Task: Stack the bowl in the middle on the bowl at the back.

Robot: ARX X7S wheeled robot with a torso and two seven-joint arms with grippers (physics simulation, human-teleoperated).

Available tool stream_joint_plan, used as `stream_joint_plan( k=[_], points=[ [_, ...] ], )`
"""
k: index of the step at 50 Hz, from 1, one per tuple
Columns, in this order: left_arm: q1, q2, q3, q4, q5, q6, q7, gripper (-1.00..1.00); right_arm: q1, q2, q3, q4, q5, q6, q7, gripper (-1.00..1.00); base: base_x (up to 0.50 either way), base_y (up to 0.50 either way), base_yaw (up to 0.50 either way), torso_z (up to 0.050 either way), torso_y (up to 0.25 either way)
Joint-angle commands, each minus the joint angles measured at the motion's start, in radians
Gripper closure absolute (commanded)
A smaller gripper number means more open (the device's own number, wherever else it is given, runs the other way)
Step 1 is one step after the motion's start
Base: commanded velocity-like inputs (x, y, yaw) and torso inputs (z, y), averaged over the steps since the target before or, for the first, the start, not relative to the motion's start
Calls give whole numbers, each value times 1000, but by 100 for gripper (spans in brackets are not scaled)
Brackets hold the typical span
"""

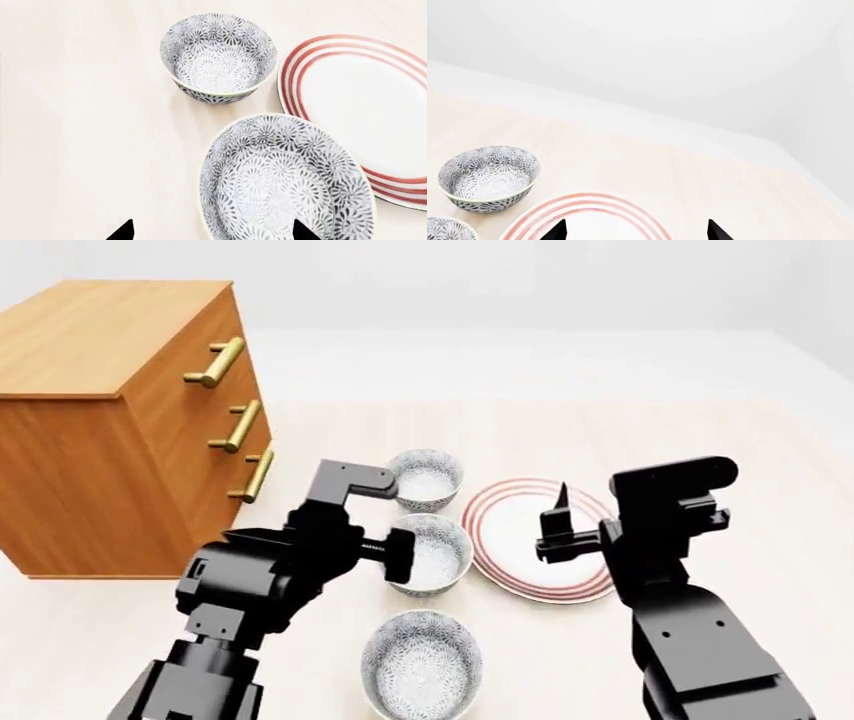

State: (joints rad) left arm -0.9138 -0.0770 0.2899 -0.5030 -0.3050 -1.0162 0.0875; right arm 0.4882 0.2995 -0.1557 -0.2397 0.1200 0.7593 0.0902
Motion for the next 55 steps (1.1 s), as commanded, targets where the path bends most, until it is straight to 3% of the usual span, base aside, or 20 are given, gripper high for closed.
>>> stream_joint_plan(
  k=[1, 19, 29, 46, 47, 55],
  points=[
    [-44, 26, 19, -175, 1, 76, 22, -100, -10, 13, 5, 14, 5, -15, -5, -100, 0, 0, 0, 0, 0],
    [-142, 68, 66, -496, -5, 239, 50, -100, -14, 15, -2, 54, 6, -40, -3, -100, 0, 0, 0, 0, 0],
    [-183, 74, 154, -626, -94, 315, 36, -100, -2, 18, -7, 99, 8, -63, -10, -100, 0, 0, 0, 0, 0],
    [-226, 77, 544, -778, -495, 436, -9, -100, -27, 3, -24, 99, 2, -74, 11, -100, 0, 0, 0, 0, 0],
    [-227, 77, 566, -781, -517, 442, -11, 100, -26, 2, -25, 103, 1, -76, 12, -100, 0, 0, 0, 0, 0],
    [-236, 76, 683, -794, -638, 488, -16, 100, -44, 15, -16, 81, 11, -70, 9, -100, 0, 0, 0, 0, 0]
  ],
)
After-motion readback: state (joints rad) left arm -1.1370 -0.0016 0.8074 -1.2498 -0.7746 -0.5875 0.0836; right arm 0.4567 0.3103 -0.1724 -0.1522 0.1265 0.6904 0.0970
